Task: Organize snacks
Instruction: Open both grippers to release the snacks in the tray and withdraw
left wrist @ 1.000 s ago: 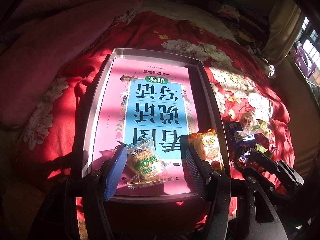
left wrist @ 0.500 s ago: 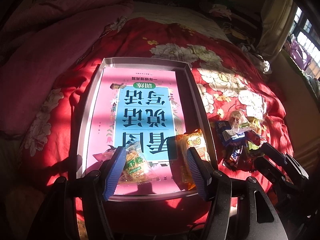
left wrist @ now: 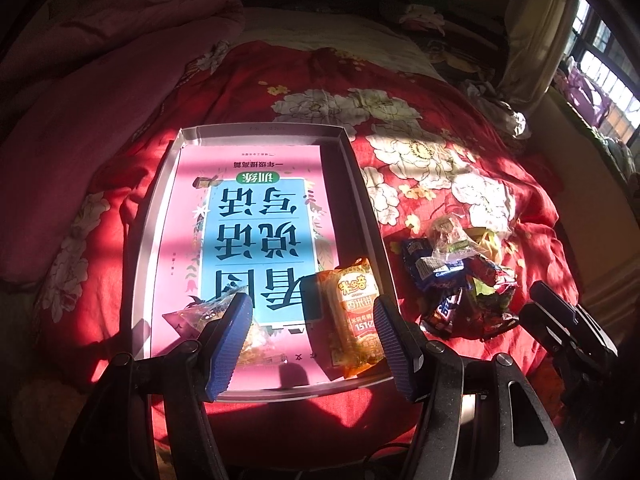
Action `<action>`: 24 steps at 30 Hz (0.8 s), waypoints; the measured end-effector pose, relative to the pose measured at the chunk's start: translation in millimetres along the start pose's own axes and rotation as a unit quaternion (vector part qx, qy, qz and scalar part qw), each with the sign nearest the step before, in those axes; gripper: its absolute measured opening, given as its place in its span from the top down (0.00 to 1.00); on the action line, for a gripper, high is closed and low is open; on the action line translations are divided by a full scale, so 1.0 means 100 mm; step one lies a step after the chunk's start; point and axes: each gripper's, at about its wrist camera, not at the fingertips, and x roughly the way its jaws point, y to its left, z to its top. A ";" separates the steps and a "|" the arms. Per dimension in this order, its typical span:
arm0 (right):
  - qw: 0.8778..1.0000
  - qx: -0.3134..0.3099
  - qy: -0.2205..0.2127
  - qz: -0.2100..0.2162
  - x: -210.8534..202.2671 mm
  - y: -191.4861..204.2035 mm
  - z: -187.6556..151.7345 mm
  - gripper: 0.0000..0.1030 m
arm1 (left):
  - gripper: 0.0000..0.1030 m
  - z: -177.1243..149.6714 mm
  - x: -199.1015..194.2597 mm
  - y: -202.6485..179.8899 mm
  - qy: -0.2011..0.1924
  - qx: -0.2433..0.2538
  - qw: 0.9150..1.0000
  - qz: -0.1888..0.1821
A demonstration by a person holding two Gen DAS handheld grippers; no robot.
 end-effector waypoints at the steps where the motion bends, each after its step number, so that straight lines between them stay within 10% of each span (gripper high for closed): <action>1: 1.000 0.002 0.000 -0.004 -0.02 -0.02 -0.01 0.48 | 0.37 0.00 0.00 -0.03 0.001 0.002 1.000 -0.003; 24: 0.995 0.032 0.066 -0.067 0.14 -0.45 -0.25 0.48 | 0.37 0.06 0.22 -0.65 0.031 0.046 0.998 -0.043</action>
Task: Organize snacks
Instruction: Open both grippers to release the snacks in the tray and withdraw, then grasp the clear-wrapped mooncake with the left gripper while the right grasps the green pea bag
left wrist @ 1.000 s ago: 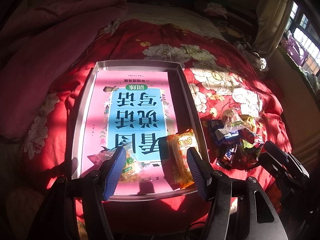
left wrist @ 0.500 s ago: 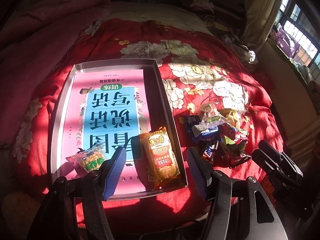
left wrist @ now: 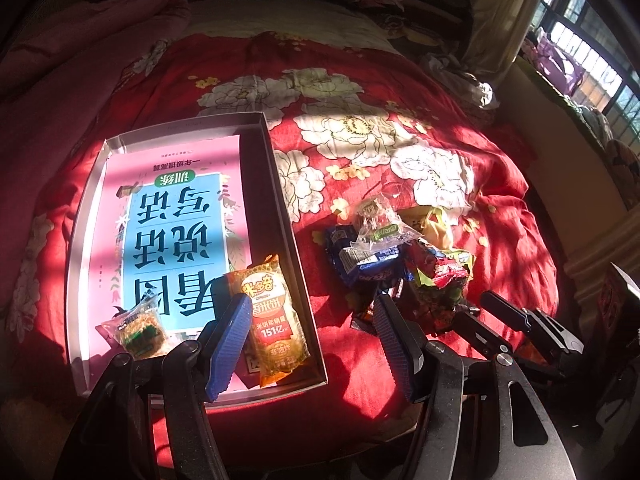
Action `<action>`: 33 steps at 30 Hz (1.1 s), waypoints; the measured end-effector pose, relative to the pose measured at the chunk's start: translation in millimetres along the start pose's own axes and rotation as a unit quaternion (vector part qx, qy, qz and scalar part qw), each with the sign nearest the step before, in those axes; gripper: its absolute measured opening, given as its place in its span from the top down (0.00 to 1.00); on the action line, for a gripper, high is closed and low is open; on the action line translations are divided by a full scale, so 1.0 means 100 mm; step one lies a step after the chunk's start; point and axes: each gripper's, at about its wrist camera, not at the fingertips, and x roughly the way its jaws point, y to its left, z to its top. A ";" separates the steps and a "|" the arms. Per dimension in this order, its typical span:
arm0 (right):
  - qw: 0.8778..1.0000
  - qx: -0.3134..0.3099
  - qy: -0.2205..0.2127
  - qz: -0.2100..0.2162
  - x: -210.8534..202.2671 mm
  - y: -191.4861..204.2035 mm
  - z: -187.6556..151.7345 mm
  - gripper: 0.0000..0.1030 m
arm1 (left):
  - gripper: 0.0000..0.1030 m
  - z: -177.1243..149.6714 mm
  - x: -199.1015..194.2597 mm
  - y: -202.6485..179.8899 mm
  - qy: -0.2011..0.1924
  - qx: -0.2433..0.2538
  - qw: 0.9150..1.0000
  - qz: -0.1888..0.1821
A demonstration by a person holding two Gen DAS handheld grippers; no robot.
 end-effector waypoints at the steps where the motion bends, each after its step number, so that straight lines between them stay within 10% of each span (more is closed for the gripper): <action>1: 1.000 -0.004 0.002 -0.003 0.02 0.00 0.00 0.48 | 0.37 0.01 0.01 -0.01 0.000 0.001 1.000 0.000; 33: 0.993 -0.063 0.071 -0.067 0.51 0.00 -0.04 0.52 | 0.37 0.64 0.80 -0.23 0.062 -0.034 0.996 -0.054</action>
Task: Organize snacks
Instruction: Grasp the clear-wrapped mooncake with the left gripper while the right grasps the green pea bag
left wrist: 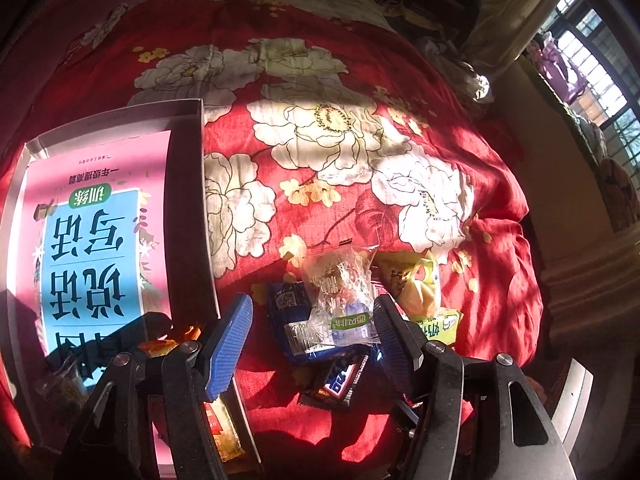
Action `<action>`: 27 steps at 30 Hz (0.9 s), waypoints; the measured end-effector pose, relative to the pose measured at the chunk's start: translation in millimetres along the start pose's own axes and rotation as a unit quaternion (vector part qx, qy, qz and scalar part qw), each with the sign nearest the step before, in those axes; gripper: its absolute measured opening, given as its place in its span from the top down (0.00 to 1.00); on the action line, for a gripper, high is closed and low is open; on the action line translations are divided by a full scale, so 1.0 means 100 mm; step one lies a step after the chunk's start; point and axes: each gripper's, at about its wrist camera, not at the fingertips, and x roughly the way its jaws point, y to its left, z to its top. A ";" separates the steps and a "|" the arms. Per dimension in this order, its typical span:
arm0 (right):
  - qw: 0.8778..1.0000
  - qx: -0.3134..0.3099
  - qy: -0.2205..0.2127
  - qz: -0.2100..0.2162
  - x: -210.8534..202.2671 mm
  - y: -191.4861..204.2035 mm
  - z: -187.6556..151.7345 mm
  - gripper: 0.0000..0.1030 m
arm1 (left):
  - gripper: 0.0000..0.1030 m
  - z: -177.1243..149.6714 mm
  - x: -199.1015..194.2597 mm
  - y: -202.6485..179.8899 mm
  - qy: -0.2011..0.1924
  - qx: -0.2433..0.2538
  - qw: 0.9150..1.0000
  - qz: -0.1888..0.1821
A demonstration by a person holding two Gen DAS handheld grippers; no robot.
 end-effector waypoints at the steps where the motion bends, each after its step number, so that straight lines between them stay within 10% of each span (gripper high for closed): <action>1: 1.000 0.006 -0.001 0.006 0.00 -0.03 0.00 0.55 | 0.37 0.03 0.04 -0.01 0.004 -0.002 1.000 0.000; 16: 0.993 0.074 -0.033 0.085 -0.17 -0.24 -0.02 0.61 | 0.37 0.17 0.48 0.01 0.049 -0.024 0.998 -0.008; 27: 0.990 0.079 -0.055 0.103 -0.27 -0.25 -0.02 0.61 | 0.58 0.22 0.49 0.17 0.039 -0.044 0.998 -0.028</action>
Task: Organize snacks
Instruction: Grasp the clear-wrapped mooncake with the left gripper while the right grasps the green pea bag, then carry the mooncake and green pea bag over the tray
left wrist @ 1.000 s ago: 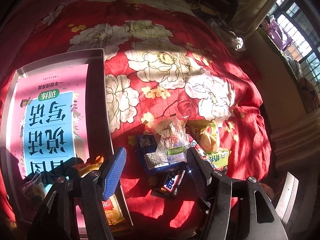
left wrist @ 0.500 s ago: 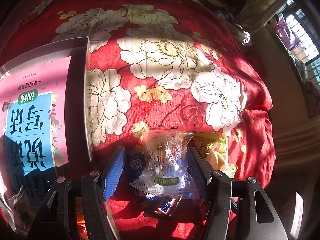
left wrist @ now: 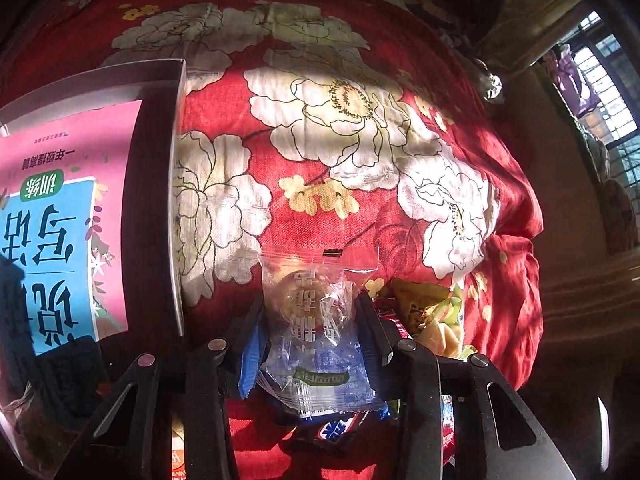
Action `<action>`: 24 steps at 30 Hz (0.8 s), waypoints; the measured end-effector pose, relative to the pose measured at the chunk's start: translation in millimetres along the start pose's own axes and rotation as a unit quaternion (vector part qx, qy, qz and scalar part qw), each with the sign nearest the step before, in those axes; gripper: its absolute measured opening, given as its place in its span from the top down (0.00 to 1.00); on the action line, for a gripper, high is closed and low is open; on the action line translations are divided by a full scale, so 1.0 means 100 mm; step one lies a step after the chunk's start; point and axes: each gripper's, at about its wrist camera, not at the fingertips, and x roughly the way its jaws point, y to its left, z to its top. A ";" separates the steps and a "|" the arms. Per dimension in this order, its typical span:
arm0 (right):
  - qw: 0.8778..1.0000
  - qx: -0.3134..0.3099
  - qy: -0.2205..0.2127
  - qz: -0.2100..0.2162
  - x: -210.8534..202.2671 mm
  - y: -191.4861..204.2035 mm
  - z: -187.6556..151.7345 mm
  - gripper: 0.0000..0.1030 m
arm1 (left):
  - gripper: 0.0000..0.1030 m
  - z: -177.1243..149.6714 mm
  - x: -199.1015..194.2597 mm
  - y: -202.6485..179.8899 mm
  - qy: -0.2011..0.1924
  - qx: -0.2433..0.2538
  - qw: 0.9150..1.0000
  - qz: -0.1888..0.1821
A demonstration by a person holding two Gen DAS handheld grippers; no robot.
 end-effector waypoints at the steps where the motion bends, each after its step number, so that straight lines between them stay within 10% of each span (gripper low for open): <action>1: 1.000 0.000 -0.002 0.001 -0.02 0.00 -0.01 0.61 | 0.58 -0.01 -0.01 0.02 -0.001 -0.003 1.000 -0.002; 24: 0.998 0.039 -0.053 -0.001 -0.23 -0.12 0.01 0.61 | 0.59 -0.36 -0.62 0.18 -0.055 0.010 0.998 -0.013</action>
